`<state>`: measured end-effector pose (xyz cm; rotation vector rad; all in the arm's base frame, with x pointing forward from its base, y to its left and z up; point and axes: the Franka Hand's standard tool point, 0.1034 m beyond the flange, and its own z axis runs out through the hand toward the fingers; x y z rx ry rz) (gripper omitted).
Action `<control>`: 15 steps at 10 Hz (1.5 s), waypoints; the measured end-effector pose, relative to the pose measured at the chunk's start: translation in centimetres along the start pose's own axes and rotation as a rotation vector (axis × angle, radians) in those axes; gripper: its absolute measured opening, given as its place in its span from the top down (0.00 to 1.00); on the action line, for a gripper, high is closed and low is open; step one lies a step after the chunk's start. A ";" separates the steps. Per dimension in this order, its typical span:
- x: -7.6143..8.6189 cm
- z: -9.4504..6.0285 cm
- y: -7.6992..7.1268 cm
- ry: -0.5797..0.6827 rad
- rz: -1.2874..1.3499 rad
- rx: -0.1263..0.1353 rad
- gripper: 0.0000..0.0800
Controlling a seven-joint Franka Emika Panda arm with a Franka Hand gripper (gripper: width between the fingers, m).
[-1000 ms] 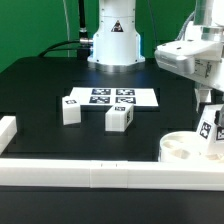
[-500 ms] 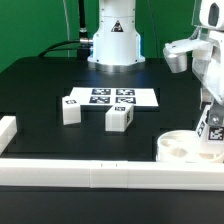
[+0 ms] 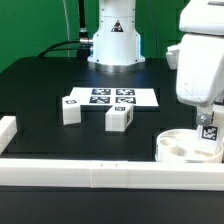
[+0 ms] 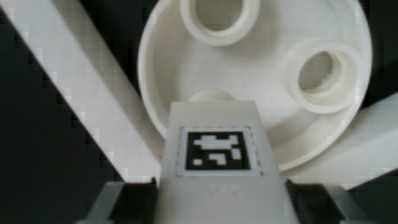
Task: Assemble stool
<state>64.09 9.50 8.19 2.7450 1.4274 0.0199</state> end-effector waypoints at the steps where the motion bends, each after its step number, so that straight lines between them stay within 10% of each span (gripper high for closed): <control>1: 0.0 0.0 0.0 0.000 0.060 0.000 0.57; 15: 1.0 0.2 -0.7 0.057 1.061 0.062 0.57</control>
Offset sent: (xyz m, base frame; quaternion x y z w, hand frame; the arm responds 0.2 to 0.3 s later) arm 0.0000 0.0000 0.0000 0.0000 0.0000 0.1296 0.9916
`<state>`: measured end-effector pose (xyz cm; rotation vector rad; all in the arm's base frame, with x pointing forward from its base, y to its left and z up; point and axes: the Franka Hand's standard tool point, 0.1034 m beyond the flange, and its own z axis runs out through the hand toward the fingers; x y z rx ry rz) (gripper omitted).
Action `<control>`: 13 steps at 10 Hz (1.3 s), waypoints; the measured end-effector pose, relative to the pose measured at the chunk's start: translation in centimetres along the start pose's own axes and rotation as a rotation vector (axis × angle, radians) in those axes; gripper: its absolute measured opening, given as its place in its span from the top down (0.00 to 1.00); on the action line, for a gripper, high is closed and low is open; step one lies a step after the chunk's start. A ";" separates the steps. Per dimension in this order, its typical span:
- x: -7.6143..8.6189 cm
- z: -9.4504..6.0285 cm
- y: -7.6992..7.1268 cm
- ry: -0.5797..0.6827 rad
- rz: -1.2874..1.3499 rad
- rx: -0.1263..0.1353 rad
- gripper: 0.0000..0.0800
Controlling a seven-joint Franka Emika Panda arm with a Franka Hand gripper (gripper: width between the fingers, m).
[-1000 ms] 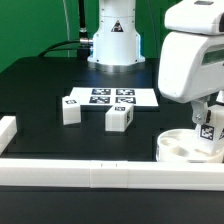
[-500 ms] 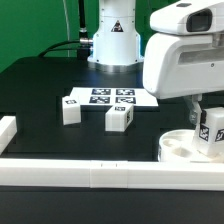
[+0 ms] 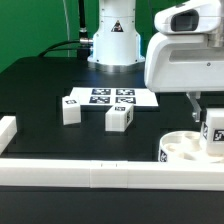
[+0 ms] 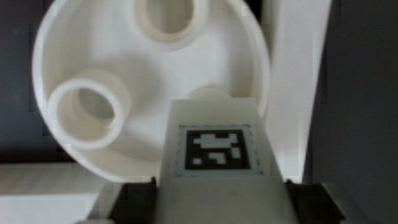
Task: Assemble stool
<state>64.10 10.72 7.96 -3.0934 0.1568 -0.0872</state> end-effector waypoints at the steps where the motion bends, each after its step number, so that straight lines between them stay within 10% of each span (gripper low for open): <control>1: 0.0 0.0 -0.1 -0.002 0.063 0.005 0.57; 13: -0.4 0.3 -0.3 -0.027 0.919 0.024 0.57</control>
Offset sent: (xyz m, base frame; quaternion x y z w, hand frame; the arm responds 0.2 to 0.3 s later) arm -0.0037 0.0029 -0.0049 0.0062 -0.0004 0.2363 0.9717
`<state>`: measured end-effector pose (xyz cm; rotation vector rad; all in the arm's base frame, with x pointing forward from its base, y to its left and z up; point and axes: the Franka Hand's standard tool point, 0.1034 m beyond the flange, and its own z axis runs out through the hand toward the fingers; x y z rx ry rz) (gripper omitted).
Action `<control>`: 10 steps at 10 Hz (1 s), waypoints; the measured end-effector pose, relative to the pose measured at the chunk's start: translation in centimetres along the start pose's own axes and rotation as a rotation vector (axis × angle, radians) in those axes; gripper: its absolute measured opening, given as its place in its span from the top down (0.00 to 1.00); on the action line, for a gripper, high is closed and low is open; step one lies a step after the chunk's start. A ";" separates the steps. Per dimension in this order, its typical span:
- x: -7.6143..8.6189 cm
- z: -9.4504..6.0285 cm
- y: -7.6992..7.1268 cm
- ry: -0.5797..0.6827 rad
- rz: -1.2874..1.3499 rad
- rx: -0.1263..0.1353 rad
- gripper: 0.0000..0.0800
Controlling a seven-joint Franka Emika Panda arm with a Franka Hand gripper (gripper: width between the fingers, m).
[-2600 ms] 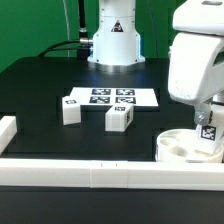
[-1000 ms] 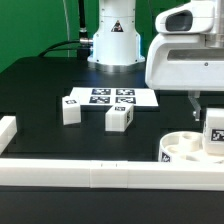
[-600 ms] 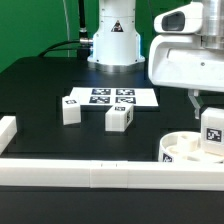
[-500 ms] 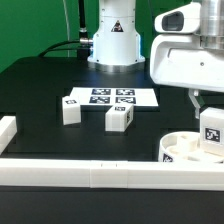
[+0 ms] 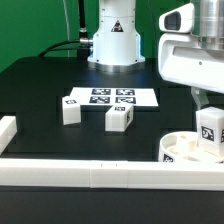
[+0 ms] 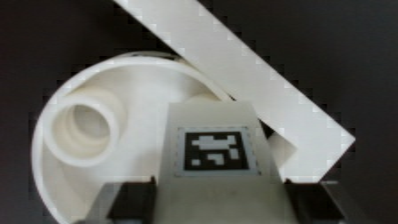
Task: Assemble stool
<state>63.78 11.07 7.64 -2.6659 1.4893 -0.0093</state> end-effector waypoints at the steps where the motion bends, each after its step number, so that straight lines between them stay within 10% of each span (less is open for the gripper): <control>1: -0.1 0.0 0.0 -0.004 0.054 0.002 0.57; 10: -0.2 0.0 -0.3 -0.034 0.657 0.020 0.57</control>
Offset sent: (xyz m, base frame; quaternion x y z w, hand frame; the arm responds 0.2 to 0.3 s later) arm -0.0006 0.0024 -0.0019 0.0001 -0.0017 0.1651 0.9863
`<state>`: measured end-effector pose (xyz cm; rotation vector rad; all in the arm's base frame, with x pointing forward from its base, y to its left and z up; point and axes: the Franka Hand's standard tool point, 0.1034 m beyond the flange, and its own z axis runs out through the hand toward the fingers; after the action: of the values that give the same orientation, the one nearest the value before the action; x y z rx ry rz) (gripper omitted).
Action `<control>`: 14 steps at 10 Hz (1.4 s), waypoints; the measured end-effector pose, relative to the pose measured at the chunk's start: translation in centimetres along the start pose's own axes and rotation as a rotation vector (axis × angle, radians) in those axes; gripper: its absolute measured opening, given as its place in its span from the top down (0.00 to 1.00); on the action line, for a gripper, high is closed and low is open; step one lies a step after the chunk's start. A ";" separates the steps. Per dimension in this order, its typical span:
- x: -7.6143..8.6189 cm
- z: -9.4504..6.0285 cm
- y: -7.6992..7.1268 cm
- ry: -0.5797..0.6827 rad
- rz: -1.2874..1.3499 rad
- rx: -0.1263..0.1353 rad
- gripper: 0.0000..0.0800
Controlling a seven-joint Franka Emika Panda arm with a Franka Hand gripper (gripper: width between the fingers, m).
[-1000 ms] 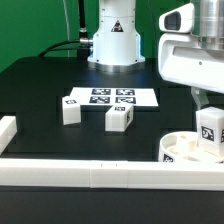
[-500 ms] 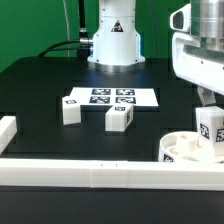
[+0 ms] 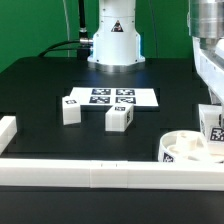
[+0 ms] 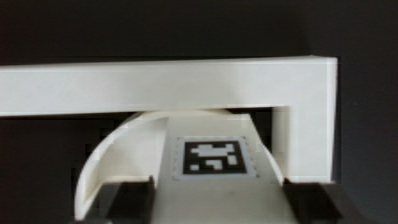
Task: Assemble stool
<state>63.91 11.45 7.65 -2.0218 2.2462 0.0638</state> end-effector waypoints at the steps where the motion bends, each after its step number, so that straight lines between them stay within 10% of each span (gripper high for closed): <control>1: -0.1 0.0 -0.1 -0.007 0.088 0.004 0.57; 6: -0.2 0.0 -0.1 -0.029 0.218 0.008 0.57; 8: -0.3 0.0 -0.1 -0.029 0.194 0.008 0.22; 14: -0.5 -3.1 -1.5 -0.061 0.018 0.055 0.19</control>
Offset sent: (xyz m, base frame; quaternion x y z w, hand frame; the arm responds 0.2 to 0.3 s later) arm 0.0007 -0.0050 -0.0018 -0.0055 0.0040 0.1016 0.9948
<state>65.23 11.47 10.86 -1.9453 2.2051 0.0631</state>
